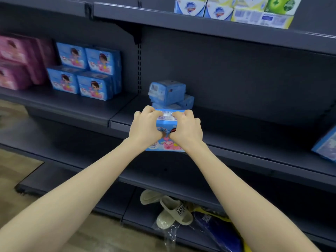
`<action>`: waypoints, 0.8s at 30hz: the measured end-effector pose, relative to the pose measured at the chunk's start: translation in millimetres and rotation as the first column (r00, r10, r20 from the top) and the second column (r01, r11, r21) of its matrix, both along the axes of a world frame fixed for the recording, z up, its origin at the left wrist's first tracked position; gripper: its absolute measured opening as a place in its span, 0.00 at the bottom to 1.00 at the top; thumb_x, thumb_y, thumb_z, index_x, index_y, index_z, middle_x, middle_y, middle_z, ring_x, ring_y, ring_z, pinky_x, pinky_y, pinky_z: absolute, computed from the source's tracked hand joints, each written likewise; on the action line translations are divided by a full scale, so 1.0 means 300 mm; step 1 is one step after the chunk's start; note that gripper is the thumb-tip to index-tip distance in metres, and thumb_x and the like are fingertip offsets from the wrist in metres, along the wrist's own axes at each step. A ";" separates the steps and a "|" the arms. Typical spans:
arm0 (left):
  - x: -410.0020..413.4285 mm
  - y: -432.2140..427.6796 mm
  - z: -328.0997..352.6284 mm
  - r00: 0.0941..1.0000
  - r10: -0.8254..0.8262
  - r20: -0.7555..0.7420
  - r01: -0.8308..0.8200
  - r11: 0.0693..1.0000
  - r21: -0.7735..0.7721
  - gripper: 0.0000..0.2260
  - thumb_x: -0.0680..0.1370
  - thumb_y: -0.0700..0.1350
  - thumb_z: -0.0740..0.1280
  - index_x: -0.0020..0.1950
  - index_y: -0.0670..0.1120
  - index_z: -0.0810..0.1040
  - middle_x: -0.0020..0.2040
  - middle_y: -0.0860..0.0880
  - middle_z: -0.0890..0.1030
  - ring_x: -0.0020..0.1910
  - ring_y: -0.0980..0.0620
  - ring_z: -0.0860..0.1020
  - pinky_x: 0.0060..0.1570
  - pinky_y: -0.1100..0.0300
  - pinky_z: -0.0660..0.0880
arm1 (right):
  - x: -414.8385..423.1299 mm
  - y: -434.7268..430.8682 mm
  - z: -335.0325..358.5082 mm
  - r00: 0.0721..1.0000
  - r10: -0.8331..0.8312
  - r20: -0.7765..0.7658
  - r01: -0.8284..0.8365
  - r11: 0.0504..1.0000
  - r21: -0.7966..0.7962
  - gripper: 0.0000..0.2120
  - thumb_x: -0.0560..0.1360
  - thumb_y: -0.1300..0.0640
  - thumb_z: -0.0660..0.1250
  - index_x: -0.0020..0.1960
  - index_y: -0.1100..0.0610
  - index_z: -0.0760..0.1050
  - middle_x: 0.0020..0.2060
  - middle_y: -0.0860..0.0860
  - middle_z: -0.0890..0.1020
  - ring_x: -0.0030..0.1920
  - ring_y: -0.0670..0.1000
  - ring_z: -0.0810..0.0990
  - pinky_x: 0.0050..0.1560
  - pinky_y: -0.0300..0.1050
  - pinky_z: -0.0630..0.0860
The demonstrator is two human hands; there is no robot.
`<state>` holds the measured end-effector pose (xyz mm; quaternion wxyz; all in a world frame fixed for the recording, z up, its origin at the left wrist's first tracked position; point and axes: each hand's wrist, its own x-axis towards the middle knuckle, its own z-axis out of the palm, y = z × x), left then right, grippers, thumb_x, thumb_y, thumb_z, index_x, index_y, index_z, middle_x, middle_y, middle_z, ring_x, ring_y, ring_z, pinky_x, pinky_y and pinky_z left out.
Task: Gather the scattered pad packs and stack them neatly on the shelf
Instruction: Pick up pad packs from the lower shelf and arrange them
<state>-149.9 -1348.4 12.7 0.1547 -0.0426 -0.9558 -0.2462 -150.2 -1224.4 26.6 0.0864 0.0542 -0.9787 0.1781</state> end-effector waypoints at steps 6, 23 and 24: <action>0.043 -0.181 -0.006 0.993 0.120 -0.001 -0.120 0.993 -0.011 0.29 0.68 0.47 0.75 0.67 0.47 0.72 0.62 0.50 0.70 0.57 0.44 0.68 0.53 0.56 0.69 | -0.008 -0.184 -0.017 0.992 0.127 0.006 -0.127 0.992 0.001 0.25 0.72 0.57 0.70 0.67 0.52 0.67 0.63 0.54 0.66 0.58 0.59 0.67 0.43 0.46 0.67; -0.014 -0.713 -0.011 0.897 0.441 -0.020 -0.441 0.897 0.031 0.28 0.67 0.45 0.75 0.66 0.47 0.73 0.62 0.49 0.71 0.57 0.43 0.69 0.54 0.59 0.66 | -0.198 -0.749 -0.007 0.893 0.450 -0.010 -0.450 0.893 0.018 0.22 0.72 0.56 0.69 0.64 0.53 0.68 0.62 0.54 0.66 0.56 0.58 0.67 0.41 0.45 0.67; -0.030 -0.744 -0.008 0.891 0.454 -0.024 -0.453 0.891 0.029 0.28 0.67 0.45 0.75 0.66 0.47 0.73 0.61 0.49 0.71 0.57 0.43 0.69 0.53 0.59 0.66 | -0.219 -0.783 -0.004 0.886 0.463 -0.012 -0.463 0.886 0.015 0.22 0.72 0.56 0.69 0.64 0.53 0.68 0.63 0.54 0.66 0.56 0.59 0.68 0.42 0.46 0.67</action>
